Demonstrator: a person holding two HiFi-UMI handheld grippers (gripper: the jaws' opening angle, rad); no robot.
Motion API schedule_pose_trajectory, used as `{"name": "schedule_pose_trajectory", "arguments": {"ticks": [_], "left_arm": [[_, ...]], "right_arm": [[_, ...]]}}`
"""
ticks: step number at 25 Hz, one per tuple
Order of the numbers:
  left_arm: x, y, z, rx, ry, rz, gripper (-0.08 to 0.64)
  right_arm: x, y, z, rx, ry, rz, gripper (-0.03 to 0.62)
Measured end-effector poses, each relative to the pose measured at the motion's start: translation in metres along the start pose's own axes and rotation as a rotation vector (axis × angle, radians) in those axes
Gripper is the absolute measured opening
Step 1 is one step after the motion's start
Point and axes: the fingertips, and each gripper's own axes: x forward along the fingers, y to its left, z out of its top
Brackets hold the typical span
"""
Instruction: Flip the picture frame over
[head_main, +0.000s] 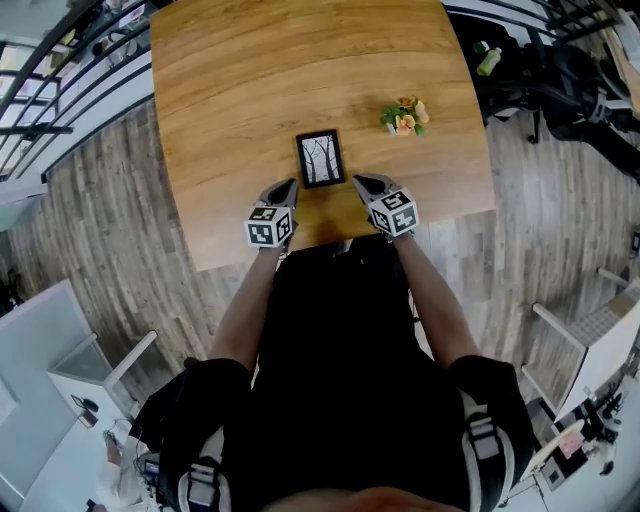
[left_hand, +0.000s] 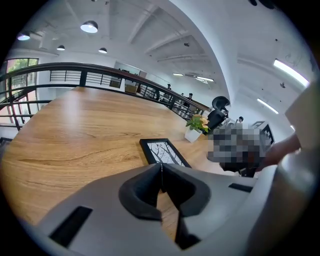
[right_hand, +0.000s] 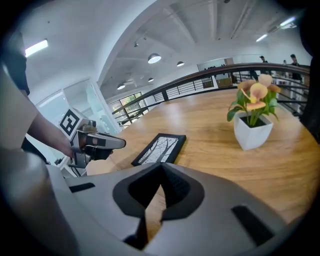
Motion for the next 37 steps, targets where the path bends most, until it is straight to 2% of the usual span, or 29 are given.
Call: {"name": "schedule_pose_trajectory", "arguments": {"ticks": [5, 14, 26, 37], "left_arm": [[-0.016, -0.01, -0.005, 0.076, 0.021, -0.017, 0.021], [-0.032, -0.004, -0.012, 0.026, -0.003, 0.014, 0.021], [-0.04, -0.007, -0.022, 0.02, -0.005, 0.021, 0.021], [-0.045, -0.003, -0.029, 0.02, 0.003, 0.021, 0.021]], "right_arm": [[-0.018, 0.007, -0.004, -0.023, -0.01, 0.003, 0.008], [-0.041, 0.004, -0.015, -0.004, -0.035, -0.008, 0.006], [-0.041, 0.009, -0.013, -0.039, -0.038, -0.006, 0.006], [-0.037, 0.015, -0.023, -0.021, -0.024, -0.014, 0.006]]}}
